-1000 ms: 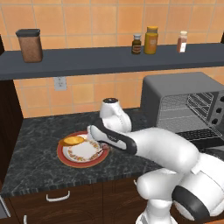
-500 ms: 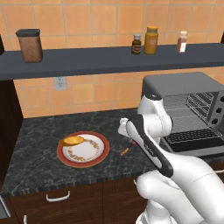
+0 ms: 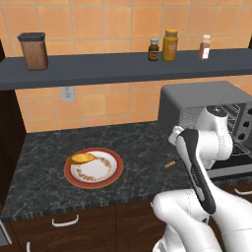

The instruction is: Pick up the kebab skewer and baguette bread, and place them inside the toaster oven. Close the toaster oven door and start by setting the timer.

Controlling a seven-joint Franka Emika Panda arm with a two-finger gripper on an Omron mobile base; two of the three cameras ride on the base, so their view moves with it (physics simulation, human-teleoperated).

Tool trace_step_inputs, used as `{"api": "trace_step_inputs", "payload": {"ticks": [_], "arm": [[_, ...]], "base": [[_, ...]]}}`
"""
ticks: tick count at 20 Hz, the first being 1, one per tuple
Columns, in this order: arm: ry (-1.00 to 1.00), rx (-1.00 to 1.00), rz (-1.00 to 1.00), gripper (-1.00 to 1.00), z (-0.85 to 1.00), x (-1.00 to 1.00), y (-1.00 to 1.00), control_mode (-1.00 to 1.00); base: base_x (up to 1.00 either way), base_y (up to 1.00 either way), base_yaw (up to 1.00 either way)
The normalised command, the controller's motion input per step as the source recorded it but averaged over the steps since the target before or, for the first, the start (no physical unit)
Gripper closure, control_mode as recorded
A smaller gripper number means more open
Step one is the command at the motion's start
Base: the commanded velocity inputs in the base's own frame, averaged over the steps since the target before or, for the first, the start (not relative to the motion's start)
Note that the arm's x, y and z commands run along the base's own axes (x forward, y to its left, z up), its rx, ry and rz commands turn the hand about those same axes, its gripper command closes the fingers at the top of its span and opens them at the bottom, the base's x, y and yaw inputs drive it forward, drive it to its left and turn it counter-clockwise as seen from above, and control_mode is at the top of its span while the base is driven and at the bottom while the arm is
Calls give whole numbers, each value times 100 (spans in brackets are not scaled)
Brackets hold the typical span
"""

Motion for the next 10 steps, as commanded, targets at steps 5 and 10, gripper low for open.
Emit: {"api": "trace_step_inputs", "payload": {"ticks": [5, 10], "arm": [[-1, 9, -27, 100, 56, 0, -100, -100], [-8, 6, -21, 100, 50, 3, -99, -100]], "base": [[0, 0, 0], [0, 0, 0]]}}
